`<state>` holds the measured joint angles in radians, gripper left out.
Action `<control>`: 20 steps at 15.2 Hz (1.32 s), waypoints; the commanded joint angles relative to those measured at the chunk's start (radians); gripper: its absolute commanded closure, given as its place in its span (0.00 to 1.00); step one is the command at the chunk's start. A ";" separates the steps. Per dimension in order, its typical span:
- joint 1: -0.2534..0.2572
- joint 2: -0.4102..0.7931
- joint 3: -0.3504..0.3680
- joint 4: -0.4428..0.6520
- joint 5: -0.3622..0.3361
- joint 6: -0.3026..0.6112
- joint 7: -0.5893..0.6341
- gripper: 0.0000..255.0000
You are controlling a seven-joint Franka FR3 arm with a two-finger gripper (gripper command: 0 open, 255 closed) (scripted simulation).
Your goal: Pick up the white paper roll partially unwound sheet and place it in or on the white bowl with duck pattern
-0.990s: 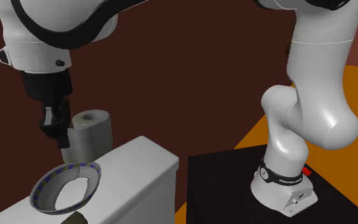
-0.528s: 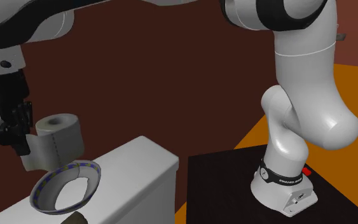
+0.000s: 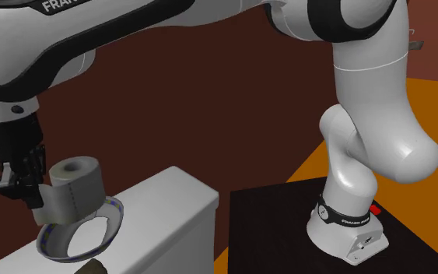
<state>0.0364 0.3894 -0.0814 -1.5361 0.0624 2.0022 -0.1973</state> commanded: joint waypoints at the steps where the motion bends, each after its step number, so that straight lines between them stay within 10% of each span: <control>1: 0.000 0.003 0.000 -0.022 0.001 0.027 -0.001 1.00; 15: 0.000 0.028 0.002 -0.077 0.005 0.106 -0.006 1.00; 16: 0.000 0.028 0.002 -0.077 0.005 0.106 -0.006 0.00; 20: 0.000 0.028 0.002 -0.077 0.005 0.106 -0.006 0.00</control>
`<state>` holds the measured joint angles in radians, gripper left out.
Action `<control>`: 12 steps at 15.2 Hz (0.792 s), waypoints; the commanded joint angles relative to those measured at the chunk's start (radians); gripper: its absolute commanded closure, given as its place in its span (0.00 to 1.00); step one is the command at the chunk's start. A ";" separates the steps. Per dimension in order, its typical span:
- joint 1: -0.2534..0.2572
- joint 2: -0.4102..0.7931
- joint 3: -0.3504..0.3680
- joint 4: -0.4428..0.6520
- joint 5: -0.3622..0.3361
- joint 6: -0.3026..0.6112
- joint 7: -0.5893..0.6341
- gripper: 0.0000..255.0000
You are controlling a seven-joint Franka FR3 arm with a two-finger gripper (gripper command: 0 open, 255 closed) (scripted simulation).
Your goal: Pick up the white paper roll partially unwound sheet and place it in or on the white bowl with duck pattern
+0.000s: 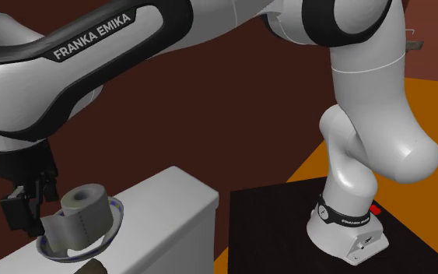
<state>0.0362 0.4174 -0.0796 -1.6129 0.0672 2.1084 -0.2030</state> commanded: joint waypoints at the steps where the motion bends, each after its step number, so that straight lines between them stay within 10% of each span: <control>1: 0.000 0.000 0.000 0.000 0.000 0.000 0.000 0.00; 12: 0.000 -0.046 -0.003 0.059 -0.006 -0.105 0.004 0.00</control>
<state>0.0357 0.3711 -0.0826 -1.5538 0.0614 2.0033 -0.1992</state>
